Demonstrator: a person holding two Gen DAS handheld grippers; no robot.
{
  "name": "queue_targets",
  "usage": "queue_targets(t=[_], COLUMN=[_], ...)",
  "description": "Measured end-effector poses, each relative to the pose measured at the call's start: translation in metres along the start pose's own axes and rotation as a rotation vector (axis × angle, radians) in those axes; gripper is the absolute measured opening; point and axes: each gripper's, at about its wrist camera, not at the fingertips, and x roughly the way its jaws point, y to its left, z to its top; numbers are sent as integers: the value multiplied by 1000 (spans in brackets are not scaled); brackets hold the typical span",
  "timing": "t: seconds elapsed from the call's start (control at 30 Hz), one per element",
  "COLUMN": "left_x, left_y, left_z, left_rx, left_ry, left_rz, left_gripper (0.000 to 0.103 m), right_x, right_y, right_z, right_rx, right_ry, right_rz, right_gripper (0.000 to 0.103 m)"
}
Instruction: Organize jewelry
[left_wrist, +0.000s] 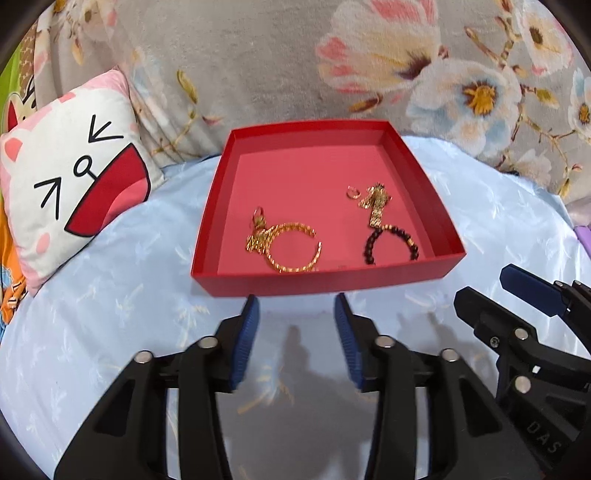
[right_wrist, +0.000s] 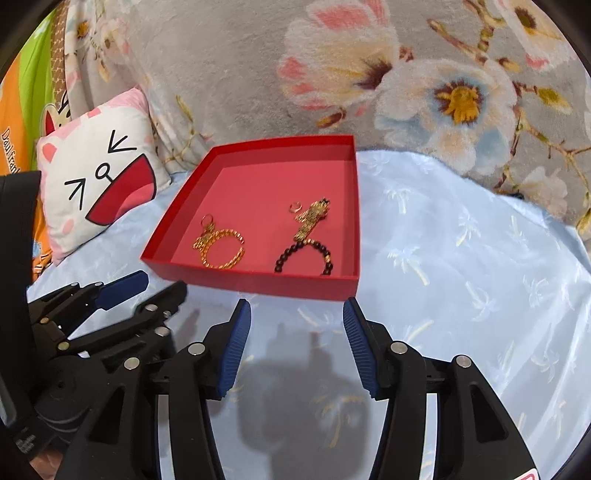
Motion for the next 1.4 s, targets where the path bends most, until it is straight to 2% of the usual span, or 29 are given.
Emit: queue_targets(t=[0.17, 0.37, 0.43, 0.53, 0.7, 0.77, 0.9, 1.07, 1.4], left_x=[0, -11, -11, -12, -15, -15, -20, -21, -12], left_y=[-3, -15, -17, -16, -10, -5, -1, -2, -2], left_z=[-12, -30, -37, -45, -57, -58, -60, -61, -61], left_rx=[5, 53, 57, 48, 31, 10, -13, -7, -4], left_ry=[3, -38, -27, -11, -4, 0, -25, -29, 19], left_rz=[15, 77, 75, 75, 90, 89, 99, 117, 144], left_gripper=[47, 47, 48, 55, 57, 66, 70, 77, 80], right_x=[2, -1, -1, -3, -9, -9, -8, -6, 0], right_y=[-2, -4, -5, -7, -3, 1, 6, 2, 5], right_z=[-12, -32, -38, -46, -60, -64, -67, -67, -68], right_rx=[12, 14, 17, 21, -2, -12, -34, -2, -12], right_ry=[21, 30, 36, 36, 24, 23, 23, 32, 61], right_rz=[-9, -44, -47, -52, -64, -64, -76, -83, -127], right_gripper=[54, 54, 54, 57, 61, 61, 62, 64, 65])
